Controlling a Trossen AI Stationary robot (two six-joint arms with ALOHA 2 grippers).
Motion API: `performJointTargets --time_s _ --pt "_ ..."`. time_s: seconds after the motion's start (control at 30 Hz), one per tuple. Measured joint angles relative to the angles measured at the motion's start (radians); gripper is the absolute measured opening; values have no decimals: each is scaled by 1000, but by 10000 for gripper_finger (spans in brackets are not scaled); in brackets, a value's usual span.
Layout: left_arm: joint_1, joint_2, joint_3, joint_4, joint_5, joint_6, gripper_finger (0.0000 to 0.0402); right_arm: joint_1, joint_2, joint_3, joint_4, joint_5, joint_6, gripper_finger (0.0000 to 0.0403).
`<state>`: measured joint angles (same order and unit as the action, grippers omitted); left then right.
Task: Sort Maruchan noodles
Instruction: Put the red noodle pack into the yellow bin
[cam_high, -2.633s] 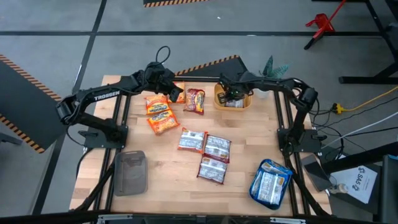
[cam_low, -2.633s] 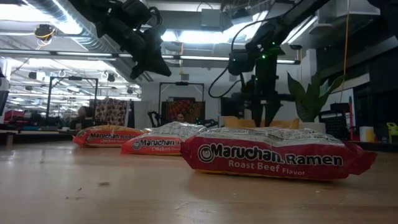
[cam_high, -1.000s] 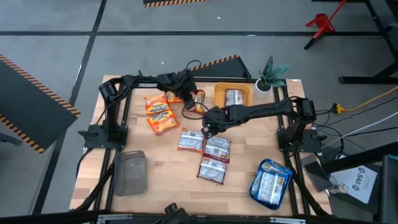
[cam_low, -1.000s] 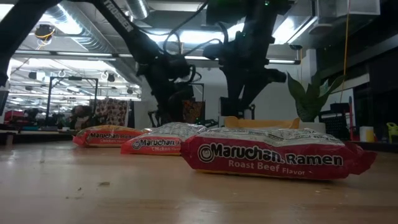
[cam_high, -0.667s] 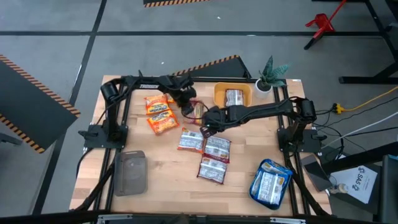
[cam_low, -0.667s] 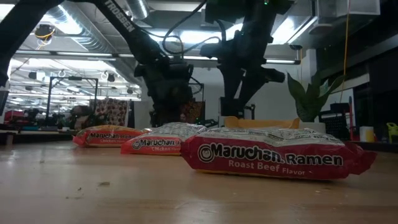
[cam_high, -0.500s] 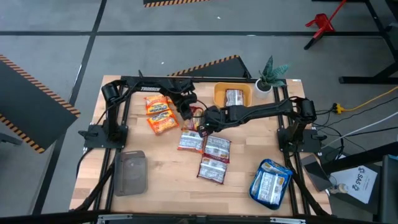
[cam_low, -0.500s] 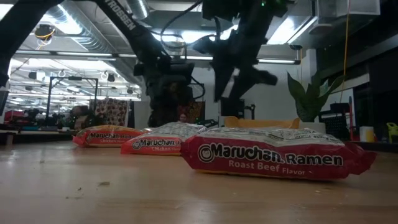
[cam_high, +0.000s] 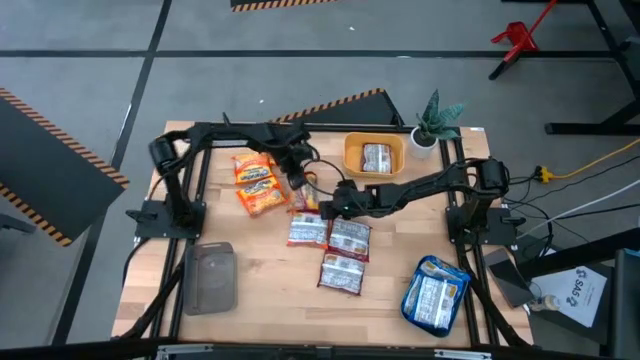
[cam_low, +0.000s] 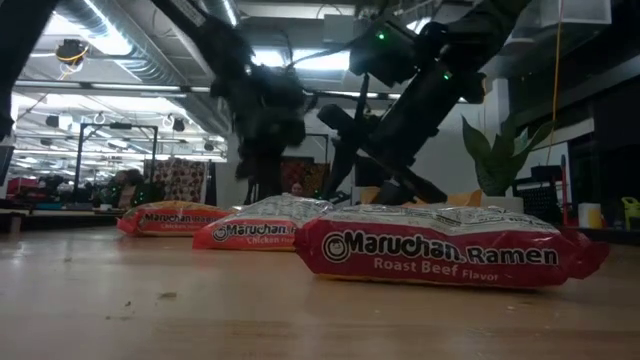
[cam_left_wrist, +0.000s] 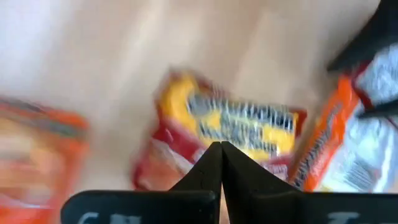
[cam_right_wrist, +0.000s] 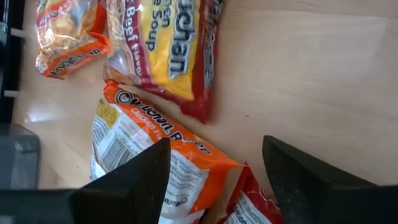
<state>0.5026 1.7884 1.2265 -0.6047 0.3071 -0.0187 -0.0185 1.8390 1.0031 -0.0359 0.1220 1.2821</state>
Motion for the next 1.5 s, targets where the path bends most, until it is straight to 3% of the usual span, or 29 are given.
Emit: performJointTargets --time_s 0.2,0.57,0.93,1.37,1.5 --pt "40 -26 -6 60 16 -3 0 -2 0 1 6 1 -31 241" --pt "123 -33 -218 113 152 -21 0 -2 0 1 -7 8 -38 241" --pt "122 -35 -319 218 122 -54 0 -14 -1 1 59 28 -38 241" --pt "119 -35 -324 239 94 -52 0 -37 17 2 178 111 -31 241" --pt "119 -35 -324 251 87 -56 0 -56 73 2 336 54 -29 241"
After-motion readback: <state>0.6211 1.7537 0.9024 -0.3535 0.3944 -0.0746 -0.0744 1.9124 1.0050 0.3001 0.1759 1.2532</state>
